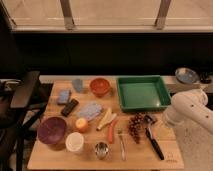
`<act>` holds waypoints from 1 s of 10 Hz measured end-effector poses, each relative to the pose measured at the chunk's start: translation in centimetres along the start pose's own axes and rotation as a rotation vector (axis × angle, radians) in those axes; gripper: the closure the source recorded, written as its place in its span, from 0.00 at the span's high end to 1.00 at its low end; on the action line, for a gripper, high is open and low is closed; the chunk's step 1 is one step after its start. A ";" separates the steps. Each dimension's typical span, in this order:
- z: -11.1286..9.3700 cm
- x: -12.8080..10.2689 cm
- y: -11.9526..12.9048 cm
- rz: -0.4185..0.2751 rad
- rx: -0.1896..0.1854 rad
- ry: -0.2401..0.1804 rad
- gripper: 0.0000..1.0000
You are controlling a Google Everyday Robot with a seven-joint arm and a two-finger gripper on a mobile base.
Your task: Wipe red bowl with brush
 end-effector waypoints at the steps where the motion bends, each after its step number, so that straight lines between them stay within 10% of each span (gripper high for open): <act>1: 0.4 -0.2 0.8 -0.006 -0.026 -0.004 0.66; 10: 4.6 -0.6 5.5 -0.030 -0.199 -0.054 0.66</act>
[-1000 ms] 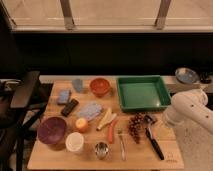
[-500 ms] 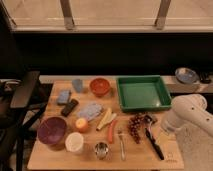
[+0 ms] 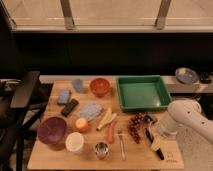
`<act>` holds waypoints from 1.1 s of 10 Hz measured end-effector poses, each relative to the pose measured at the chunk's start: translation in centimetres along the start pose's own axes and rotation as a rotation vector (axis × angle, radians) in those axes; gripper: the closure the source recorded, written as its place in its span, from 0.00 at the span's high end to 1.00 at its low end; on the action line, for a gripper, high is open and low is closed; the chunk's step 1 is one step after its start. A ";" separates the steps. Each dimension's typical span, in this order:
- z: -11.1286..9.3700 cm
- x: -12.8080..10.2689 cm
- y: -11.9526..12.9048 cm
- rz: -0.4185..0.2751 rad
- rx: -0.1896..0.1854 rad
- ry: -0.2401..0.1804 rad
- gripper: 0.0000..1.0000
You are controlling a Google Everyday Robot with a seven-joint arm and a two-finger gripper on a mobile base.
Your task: Wipe red bowl with brush
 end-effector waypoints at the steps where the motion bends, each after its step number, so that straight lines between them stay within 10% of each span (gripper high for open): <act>1: 0.9 -0.3 -0.1 -0.001 -0.007 -0.013 0.66; 4: 2.8 -0.5 -0.2 -0.009 -0.006 -0.023 0.57; 9: 2.6 -0.8 0.1 -0.015 -0.010 -0.018 0.06; 11: 2.5 -0.5 -0.2 -0.003 0.055 -0.019 0.00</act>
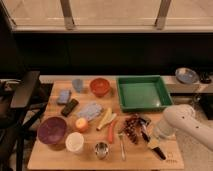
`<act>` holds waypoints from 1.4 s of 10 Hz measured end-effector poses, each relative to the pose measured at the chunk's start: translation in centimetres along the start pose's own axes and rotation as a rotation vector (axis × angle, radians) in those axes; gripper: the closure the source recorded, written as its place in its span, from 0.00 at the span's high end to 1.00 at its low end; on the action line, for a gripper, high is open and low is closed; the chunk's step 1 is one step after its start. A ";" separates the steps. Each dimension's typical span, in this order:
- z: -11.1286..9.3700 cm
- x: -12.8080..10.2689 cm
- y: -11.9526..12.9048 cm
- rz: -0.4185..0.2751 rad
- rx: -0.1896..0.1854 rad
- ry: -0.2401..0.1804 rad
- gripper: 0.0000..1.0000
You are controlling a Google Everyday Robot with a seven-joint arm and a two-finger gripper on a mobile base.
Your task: Wipe red bowl with brush
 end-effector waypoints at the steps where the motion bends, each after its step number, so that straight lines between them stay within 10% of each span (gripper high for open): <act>1: -0.2 0.1 -0.3 0.004 0.015 -0.004 0.00; 14: -18.0 8.6 -10.6 0.135 0.300 -0.143 0.00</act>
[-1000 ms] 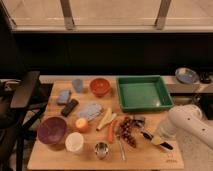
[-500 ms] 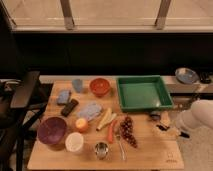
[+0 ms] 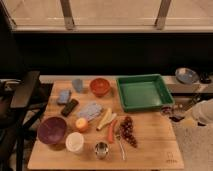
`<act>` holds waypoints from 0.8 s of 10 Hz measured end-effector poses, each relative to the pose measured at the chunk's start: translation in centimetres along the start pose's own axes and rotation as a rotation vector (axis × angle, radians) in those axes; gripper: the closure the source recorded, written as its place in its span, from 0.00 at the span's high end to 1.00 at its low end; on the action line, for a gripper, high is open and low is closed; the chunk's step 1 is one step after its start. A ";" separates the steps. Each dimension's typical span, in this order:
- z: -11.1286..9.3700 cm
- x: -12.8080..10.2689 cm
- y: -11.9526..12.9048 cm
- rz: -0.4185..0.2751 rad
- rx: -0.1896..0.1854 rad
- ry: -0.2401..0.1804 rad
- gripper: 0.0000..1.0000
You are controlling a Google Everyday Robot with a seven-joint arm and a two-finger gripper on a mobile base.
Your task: Wipe red bowl with brush
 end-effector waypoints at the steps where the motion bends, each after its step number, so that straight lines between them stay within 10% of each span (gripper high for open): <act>1: -0.7 0.9 -1.1 0.022 0.016 -0.003 0.00; 5: -2.9 2.6 -4.0 0.078 0.072 -0.017 0.00; 8: -4.6 -0.8 -4.6 0.037 0.097 -0.076 0.00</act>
